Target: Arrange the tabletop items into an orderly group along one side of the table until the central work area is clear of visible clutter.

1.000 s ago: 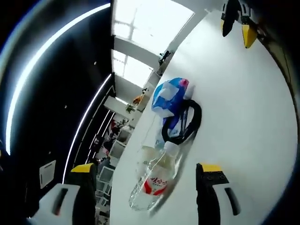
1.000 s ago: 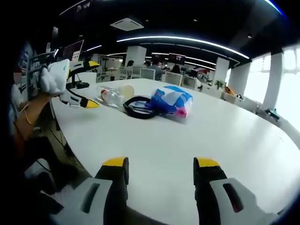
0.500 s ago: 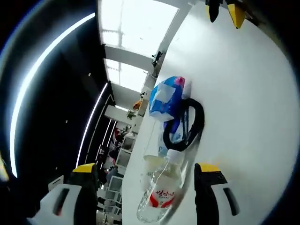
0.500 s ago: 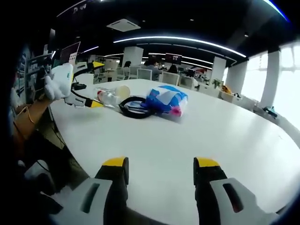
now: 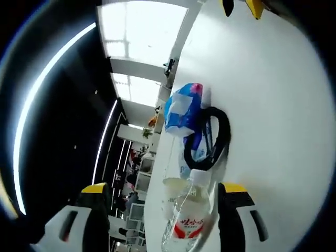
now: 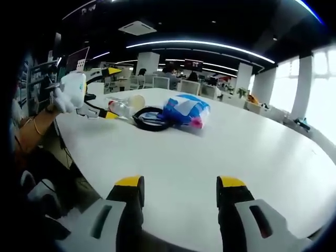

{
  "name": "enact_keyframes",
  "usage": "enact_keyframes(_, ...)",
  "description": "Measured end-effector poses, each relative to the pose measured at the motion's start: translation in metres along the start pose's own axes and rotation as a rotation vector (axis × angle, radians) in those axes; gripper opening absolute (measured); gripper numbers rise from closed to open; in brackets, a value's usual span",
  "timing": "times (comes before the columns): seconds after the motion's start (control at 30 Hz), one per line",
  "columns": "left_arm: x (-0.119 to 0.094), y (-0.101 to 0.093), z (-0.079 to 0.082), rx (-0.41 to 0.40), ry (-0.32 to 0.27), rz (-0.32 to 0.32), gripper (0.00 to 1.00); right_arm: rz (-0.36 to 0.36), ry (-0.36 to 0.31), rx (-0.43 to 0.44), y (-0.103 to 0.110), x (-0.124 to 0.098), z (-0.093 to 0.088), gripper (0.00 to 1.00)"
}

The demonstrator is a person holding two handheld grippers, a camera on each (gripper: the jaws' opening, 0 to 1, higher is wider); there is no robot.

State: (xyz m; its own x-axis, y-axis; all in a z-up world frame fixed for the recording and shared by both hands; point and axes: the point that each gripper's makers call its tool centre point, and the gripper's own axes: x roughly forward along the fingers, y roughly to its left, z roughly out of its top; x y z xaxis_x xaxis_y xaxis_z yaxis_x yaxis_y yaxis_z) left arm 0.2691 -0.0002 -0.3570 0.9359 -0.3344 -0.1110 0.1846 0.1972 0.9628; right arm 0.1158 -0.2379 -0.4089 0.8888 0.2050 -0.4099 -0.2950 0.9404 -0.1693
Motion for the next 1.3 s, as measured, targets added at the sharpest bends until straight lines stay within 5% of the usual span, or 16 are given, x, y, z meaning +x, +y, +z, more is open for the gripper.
enact_keyframes(1.3, 0.028, -0.015, 0.002, 0.17, 0.002, -0.008, 0.84, -0.008, 0.006, 0.02, -0.002, 0.0, -0.008, 0.52)
